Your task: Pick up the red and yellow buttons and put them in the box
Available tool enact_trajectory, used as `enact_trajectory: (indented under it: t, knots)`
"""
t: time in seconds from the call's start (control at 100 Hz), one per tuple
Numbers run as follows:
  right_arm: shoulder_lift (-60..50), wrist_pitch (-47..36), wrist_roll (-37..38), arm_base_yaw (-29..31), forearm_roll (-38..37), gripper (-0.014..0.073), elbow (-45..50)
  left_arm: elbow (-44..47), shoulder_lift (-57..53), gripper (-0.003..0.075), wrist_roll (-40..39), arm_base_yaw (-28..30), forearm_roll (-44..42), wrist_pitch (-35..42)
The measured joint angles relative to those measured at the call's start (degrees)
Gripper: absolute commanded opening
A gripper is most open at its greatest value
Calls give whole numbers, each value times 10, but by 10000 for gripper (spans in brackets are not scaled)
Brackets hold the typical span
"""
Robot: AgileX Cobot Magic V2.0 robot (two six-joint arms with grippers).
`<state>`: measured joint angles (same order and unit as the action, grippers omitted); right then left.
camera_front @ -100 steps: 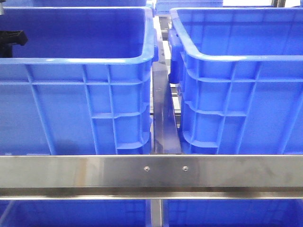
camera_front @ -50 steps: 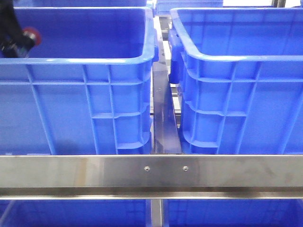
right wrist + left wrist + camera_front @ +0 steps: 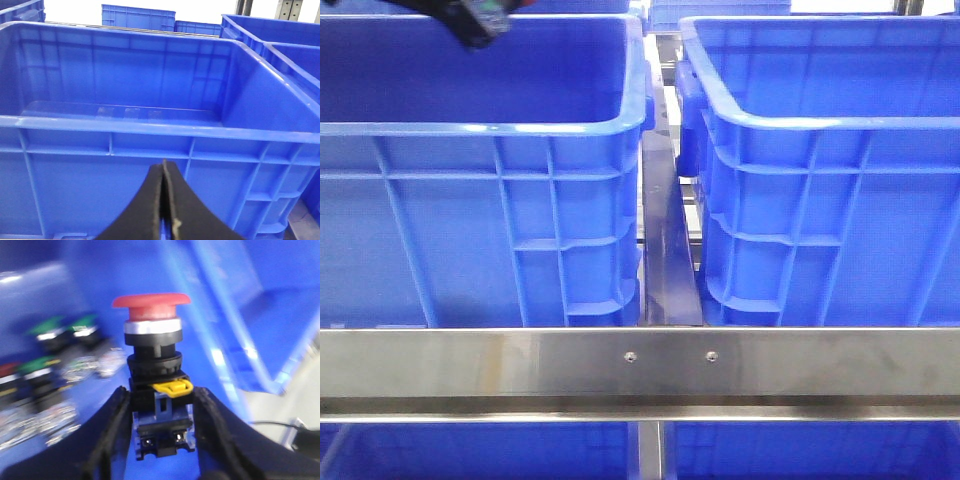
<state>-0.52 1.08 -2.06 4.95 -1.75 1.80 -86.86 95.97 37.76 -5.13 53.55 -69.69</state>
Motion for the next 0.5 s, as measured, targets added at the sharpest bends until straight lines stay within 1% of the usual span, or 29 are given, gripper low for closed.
enact_trajectory:
  t: [0.09, 0.28, 0.5]
  knots:
    - [0, 0, 0, 0, 0, -67, 0, 0, 0, 177, 1, -36, 6, 0]
    - [0, 0, 0, 0, 0, -67, 0, 0, 0, 176, 2, -114, 48, 0]
    - [0, -1, 0, 0, 0, -67, 0, 0, 0, 176, 2, -171, 60, -1]
